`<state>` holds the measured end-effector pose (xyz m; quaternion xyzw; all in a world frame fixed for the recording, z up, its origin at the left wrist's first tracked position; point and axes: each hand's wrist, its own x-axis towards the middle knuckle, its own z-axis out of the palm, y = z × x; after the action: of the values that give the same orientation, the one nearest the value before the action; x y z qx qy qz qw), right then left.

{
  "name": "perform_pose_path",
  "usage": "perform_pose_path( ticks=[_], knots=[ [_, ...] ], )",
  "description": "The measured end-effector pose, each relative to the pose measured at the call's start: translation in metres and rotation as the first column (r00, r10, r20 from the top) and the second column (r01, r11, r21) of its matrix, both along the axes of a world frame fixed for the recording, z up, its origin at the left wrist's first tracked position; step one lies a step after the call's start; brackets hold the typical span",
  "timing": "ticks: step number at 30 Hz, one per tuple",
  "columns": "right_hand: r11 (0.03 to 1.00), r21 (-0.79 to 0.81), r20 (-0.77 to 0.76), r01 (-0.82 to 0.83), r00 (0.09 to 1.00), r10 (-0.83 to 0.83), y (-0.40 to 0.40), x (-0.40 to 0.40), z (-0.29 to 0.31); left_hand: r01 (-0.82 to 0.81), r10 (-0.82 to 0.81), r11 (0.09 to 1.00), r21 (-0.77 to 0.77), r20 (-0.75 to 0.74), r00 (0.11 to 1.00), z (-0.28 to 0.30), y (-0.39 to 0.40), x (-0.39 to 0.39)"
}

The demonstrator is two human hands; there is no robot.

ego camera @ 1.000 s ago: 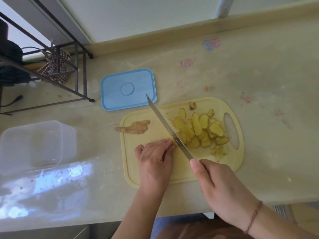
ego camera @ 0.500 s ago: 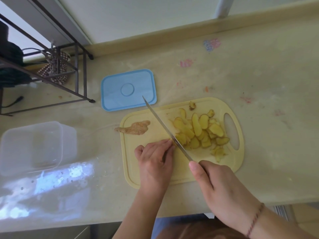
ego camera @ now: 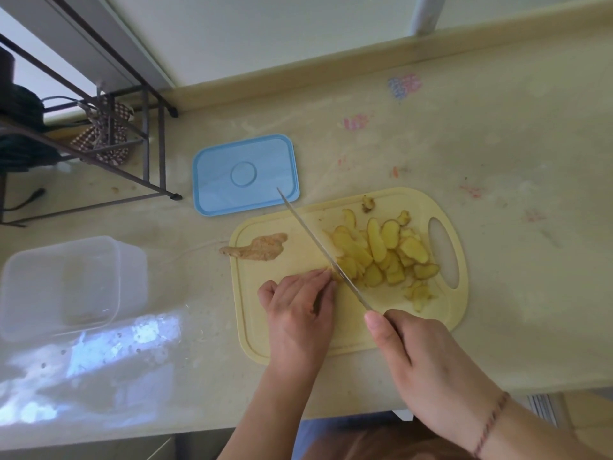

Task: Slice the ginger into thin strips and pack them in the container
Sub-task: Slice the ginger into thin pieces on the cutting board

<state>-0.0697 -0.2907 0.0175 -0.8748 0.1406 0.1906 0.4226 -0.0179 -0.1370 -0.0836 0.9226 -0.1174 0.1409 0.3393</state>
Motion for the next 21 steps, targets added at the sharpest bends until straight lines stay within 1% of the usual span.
perform_pose_path(
  ticks=[9, 21],
  knots=[
    [1.000, 0.029, 0.017, 0.002, 1.000, -0.002, -0.0013, -0.0036, 0.0008, 0.010, -0.010, 1.000, 0.007, -0.004, 1.000, 0.0005, -0.0007, -0.0004],
    [1.000, -0.015, 0.000, -0.026, 1.000, 0.026, -0.0007, -0.0013, 0.0030, 0.024, -0.024, 1.000, 0.020, 0.013, 1.000, 0.0011, -0.0007, -0.0003]
  ],
)
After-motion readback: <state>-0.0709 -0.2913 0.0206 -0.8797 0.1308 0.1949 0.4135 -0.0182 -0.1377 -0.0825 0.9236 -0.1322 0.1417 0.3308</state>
